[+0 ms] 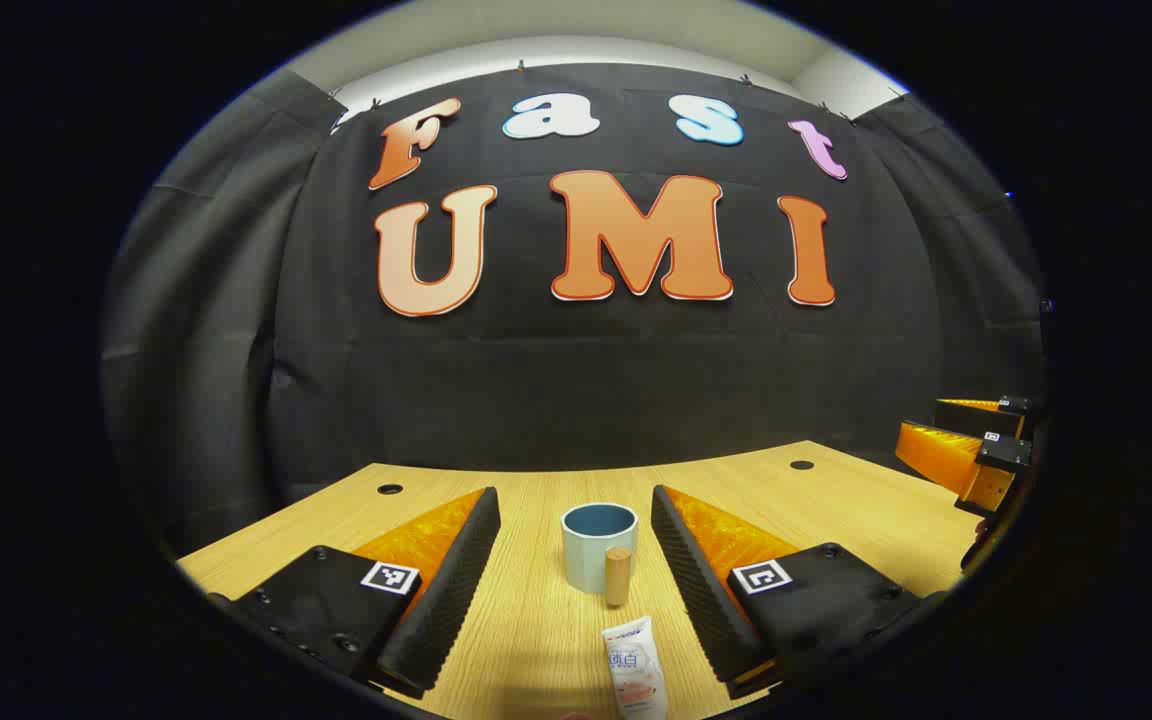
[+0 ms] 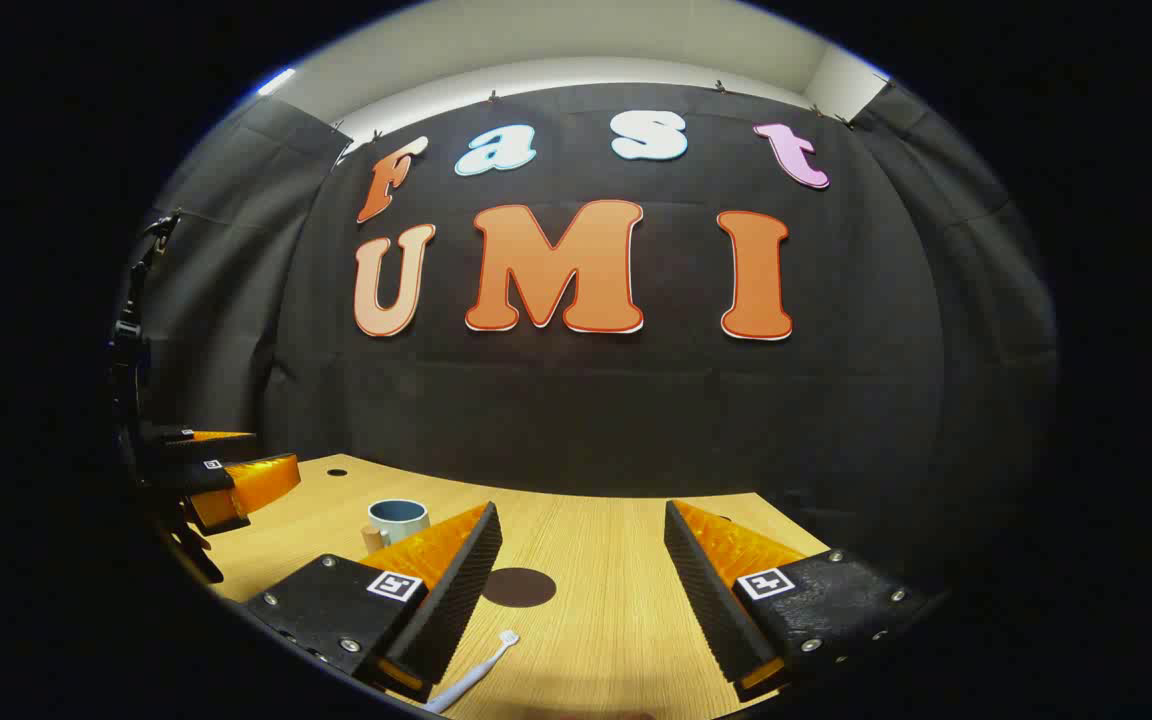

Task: Put the toothbrush and toothpaste on the desktop into the cup, then pick up the cup and place it on the coaster on the desktop.

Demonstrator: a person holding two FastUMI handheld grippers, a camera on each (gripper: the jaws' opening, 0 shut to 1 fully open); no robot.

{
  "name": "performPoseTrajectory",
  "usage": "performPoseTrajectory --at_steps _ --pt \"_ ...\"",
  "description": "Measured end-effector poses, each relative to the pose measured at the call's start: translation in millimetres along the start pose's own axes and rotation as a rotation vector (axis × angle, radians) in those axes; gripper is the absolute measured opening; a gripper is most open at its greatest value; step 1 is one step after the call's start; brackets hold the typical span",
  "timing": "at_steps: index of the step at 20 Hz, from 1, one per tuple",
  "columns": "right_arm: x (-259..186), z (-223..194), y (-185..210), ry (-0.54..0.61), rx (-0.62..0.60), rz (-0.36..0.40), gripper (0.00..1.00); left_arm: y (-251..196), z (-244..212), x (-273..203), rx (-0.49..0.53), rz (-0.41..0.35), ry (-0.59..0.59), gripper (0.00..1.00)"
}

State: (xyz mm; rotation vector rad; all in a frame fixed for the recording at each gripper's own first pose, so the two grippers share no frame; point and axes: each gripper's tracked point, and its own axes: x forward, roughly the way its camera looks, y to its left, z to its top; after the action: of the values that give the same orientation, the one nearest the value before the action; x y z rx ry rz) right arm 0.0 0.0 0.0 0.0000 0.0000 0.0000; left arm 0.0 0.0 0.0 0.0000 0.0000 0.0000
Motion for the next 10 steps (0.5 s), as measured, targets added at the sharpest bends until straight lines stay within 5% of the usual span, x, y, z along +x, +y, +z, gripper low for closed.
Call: performPoseTrajectory --at_steps 10 --pt "-0.7 -4.2 0.4 0.020 0.007 0.003 0.99 -3.1 -0.5 -0.2 0.014 0.006 0.015 0.99"
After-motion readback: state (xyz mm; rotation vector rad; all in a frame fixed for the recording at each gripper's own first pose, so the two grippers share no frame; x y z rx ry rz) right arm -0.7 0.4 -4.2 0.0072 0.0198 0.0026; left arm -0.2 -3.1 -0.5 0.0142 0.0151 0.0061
